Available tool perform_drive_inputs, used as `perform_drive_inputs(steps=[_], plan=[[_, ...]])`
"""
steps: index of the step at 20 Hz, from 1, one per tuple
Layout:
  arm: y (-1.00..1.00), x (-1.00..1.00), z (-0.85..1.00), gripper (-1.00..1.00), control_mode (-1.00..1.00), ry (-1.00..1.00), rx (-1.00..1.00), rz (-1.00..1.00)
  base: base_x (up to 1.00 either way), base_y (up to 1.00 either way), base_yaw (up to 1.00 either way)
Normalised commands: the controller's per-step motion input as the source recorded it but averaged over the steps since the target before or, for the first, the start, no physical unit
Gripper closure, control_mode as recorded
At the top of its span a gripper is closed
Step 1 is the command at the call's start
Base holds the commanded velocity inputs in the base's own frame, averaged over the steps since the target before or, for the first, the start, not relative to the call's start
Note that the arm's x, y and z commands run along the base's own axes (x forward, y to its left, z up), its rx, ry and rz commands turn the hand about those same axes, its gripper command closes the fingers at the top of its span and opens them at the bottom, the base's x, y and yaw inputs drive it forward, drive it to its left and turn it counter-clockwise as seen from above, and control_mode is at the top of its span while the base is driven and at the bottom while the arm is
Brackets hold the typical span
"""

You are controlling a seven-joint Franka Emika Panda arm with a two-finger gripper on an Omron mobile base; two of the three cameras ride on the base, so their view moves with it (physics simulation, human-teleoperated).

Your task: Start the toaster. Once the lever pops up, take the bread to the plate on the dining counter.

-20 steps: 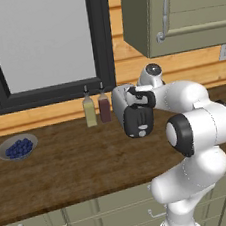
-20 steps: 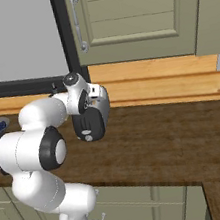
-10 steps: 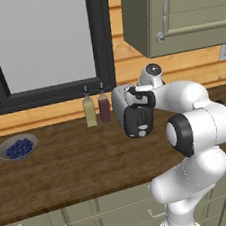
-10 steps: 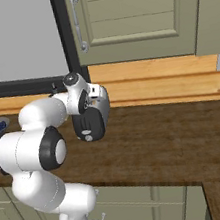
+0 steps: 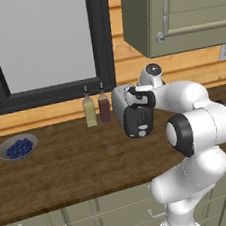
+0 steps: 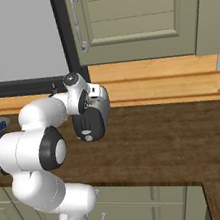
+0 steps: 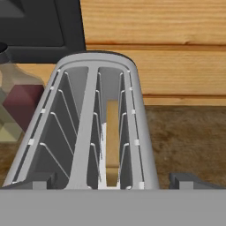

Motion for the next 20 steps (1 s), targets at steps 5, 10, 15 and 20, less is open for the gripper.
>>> perform_drive_inputs(steps=[5, 10, 15, 20], plan=[[0.00, 0.00, 0.00, -1.00, -1.00, 0.00, 0.00, 0.00, 0.00, 0.00, 0.00], [0.00, 0.00, 0.00, -1.00, -1.00, 0.00, 0.00, 0.00, 0.00, 0.00, 0.00], [0.00, 0.00, 0.00, -1.00, -1.00, 0.00, 0.00, 0.00, 0.00, 0.00, 0.00], [0.00, 0.00, 0.00, -1.00, -1.00, 0.00, 0.00, 0.00, 0.00, 0.00, 0.00]])
